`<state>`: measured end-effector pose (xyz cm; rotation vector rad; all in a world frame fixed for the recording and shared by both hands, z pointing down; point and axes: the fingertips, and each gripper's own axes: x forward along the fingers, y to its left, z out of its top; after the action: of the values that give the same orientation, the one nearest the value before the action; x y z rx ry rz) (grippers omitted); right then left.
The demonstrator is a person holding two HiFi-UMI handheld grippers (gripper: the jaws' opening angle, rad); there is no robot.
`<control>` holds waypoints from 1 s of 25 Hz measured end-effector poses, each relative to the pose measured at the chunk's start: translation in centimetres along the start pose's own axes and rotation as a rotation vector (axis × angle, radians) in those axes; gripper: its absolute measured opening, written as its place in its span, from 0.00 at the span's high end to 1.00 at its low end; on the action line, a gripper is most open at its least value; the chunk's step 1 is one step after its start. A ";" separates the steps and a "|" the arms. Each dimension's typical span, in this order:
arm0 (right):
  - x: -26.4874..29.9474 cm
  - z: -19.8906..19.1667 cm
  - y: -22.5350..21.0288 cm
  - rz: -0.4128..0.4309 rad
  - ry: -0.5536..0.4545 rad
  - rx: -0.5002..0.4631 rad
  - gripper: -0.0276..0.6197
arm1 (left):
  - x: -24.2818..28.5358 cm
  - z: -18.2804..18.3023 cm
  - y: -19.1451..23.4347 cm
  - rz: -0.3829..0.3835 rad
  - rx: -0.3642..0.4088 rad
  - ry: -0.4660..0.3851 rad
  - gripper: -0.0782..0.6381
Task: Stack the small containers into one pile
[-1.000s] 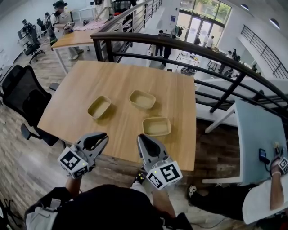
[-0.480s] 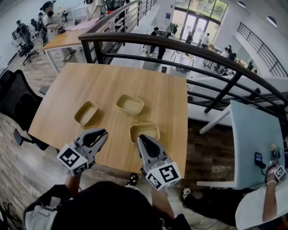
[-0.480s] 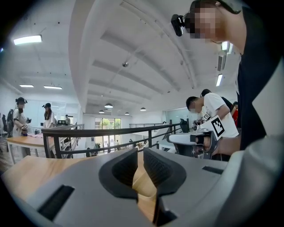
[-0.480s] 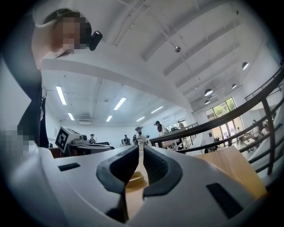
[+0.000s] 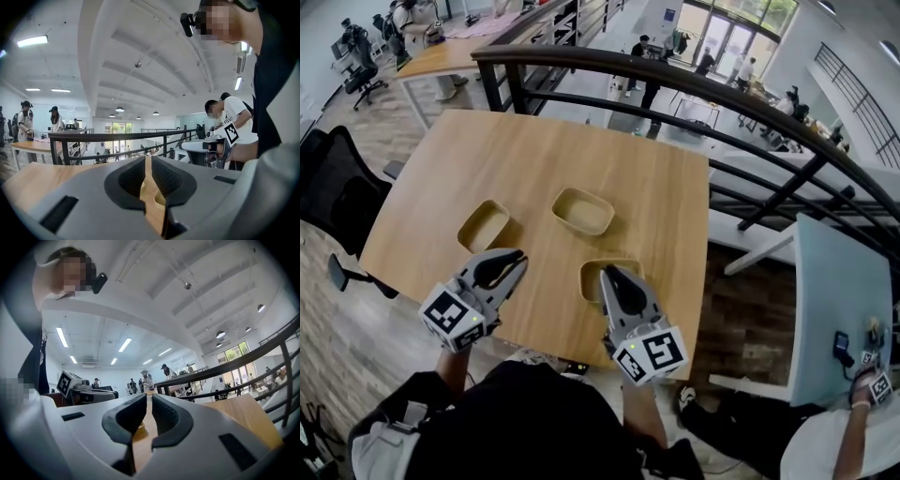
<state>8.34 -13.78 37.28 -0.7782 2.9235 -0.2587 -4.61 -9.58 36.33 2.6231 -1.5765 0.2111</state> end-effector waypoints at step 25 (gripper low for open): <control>11.9 -5.9 -11.4 -0.140 0.204 0.020 0.91 | 13.7 -7.0 14.1 -0.053 -0.182 0.128 0.84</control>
<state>2.68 -28.69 44.60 -1.0118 3.0511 -0.4005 -11.29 -27.26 45.28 2.4571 -1.4133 0.2172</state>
